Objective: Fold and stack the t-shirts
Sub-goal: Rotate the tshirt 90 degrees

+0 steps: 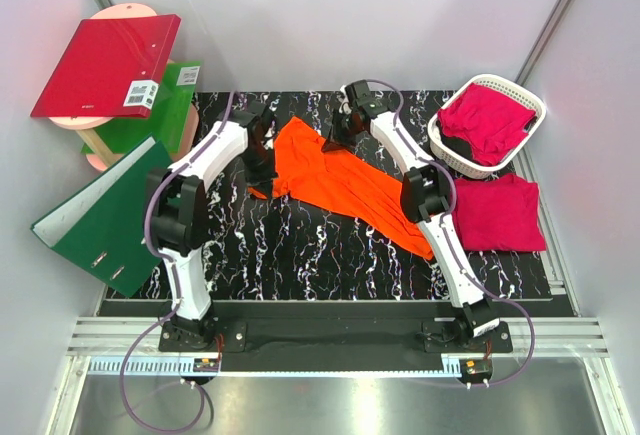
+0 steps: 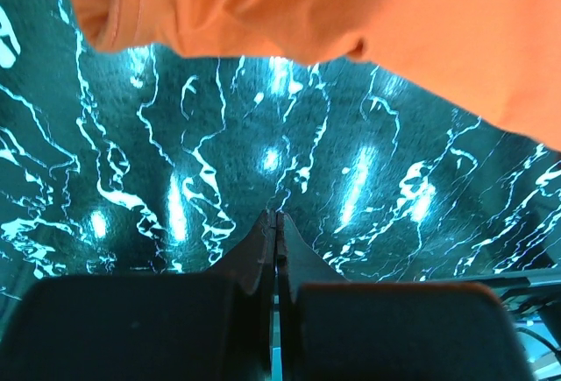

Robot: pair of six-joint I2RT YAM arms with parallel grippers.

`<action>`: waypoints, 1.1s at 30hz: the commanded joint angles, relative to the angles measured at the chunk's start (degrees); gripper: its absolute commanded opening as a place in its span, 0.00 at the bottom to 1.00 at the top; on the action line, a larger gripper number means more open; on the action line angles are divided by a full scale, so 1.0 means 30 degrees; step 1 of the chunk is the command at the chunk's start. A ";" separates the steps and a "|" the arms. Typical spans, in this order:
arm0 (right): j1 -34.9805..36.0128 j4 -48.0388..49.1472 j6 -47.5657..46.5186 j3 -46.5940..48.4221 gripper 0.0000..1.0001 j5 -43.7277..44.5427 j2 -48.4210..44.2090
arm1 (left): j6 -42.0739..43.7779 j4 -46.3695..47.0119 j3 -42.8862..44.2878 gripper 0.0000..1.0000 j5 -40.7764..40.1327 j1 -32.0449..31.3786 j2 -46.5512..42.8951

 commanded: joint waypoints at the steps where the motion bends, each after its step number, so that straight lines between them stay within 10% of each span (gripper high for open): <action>1: 0.0432 0.1139 0.0607 0.0681 0.00 -0.0461 0.0864 | 0.0392 -0.0066 -0.0472 0.00 0.0155 0.0068 -0.1416; 22: -0.0356 0.2192 -0.0388 0.1125 0.00 1.3978 0.0425 | 0.0128 -0.0272 -0.3022 0.00 0.0477 -0.0693 -0.4522; 33: -0.1969 0.4212 -0.1672 -0.0807 0.00 1.3398 -0.4283 | -0.0836 0.2331 -0.1531 0.01 0.2203 -0.2859 -0.4085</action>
